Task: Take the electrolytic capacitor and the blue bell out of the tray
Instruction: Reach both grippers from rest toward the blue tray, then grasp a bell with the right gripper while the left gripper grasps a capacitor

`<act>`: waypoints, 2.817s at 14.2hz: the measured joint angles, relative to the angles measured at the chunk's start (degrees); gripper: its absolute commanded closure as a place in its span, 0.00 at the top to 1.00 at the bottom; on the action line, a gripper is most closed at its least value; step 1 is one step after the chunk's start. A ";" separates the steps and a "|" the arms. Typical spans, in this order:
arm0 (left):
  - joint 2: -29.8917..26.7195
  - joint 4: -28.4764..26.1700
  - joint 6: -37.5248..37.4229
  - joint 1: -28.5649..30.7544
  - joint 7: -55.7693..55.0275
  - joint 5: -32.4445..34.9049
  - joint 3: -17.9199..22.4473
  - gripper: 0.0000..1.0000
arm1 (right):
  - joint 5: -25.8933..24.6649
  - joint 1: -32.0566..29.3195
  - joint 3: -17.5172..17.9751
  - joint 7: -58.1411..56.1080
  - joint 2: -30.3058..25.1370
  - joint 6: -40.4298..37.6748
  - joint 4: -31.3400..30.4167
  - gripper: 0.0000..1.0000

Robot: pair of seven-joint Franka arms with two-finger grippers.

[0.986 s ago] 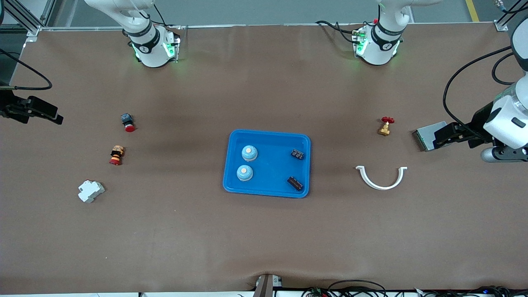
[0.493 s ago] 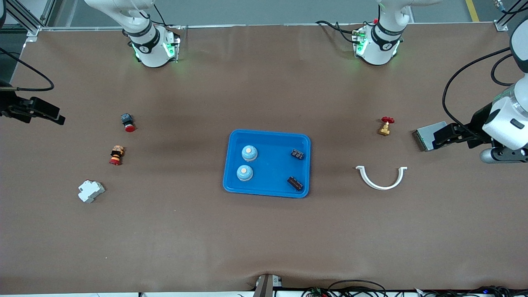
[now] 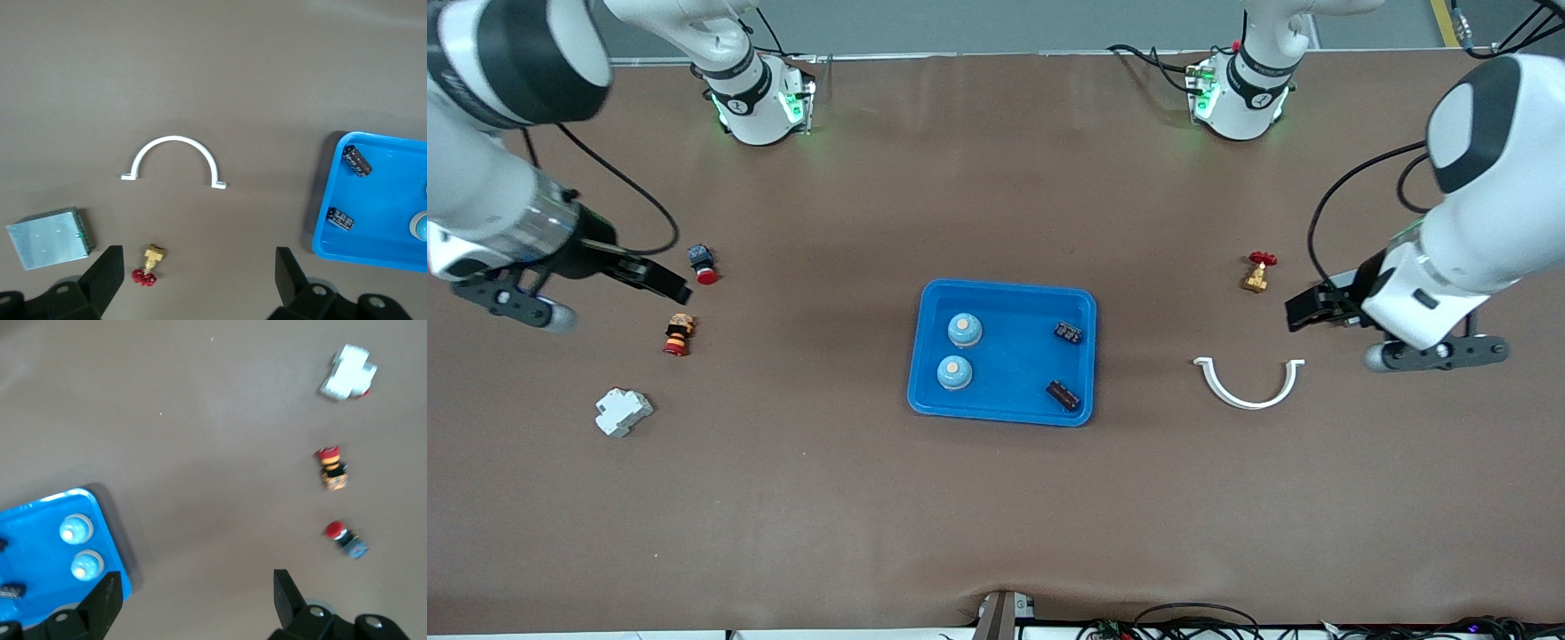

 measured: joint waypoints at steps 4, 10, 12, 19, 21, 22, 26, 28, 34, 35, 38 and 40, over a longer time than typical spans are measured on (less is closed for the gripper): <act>3.99 -0.01 5.15 -4.50 -9.14 0.00 -0.07 1.00 | 0.05 6.57 0.07 14.20 5.43 5.26 -0.67 1.00; 12.24 -0.03 13.78 -10.32 -25.41 0.24 -0.10 1.00 | 0.04 14.96 0.06 31.80 15.90 20.11 -0.92 1.00; 14.09 0.01 15.64 -12.75 -30.55 0.90 -0.08 1.00 | 0.04 16.95 0.06 36.57 18.84 25.01 -0.91 1.00; 19.60 0.08 22.18 -15.86 -53.94 0.96 -0.09 1.00 | 0.04 22.22 0.03 45.39 26.65 33.17 -0.82 1.00; 21.61 0.09 24.92 -17.45 -56.92 0.96 -0.11 1.00 | 0.04 23.88 0.03 47.26 28.64 34.74 -0.81 1.00; 22.39 0.11 26.16 -18.15 -57.72 0.96 -0.12 1.00 | 0.04 24.74 0.02 48.03 29.51 35.42 -0.78 1.00; 24.13 0.20 30.56 -18.88 -60.44 0.96 -0.11 1.00 | 0.03 28.41 0.00 51.68 31.47 36.13 -0.73 1.00; 25.13 0.22 33.42 -19.14 -63.97 0.96 -0.11 1.00 | 0.02 30.03 -0.04 53.18 31.73 36.17 -0.73 1.00; 29.91 0.27 39.80 -21.02 -70.35 0.96 -0.07 1.00 | -1.19 31.81 -0.46 53.95 32.41 36.09 -0.75 1.00; 30.39 0.29 40.19 -21.11 -70.36 0.96 -0.06 1.00 | -1.58 31.81 -0.62 53.95 32.52 36.09 -0.76 1.00; 31.33 0.34 40.41 -21.59 -70.53 0.96 -0.04 1.00 | -2.54 31.81 -0.94 53.96 32.64 36.09 -0.76 1.00; 31.74 0.35 40.49 -21.76 -70.71 0.96 -0.03 1.00 | -2.65 31.81 -1.02 54.13 32.85 36.21 -0.80 1.00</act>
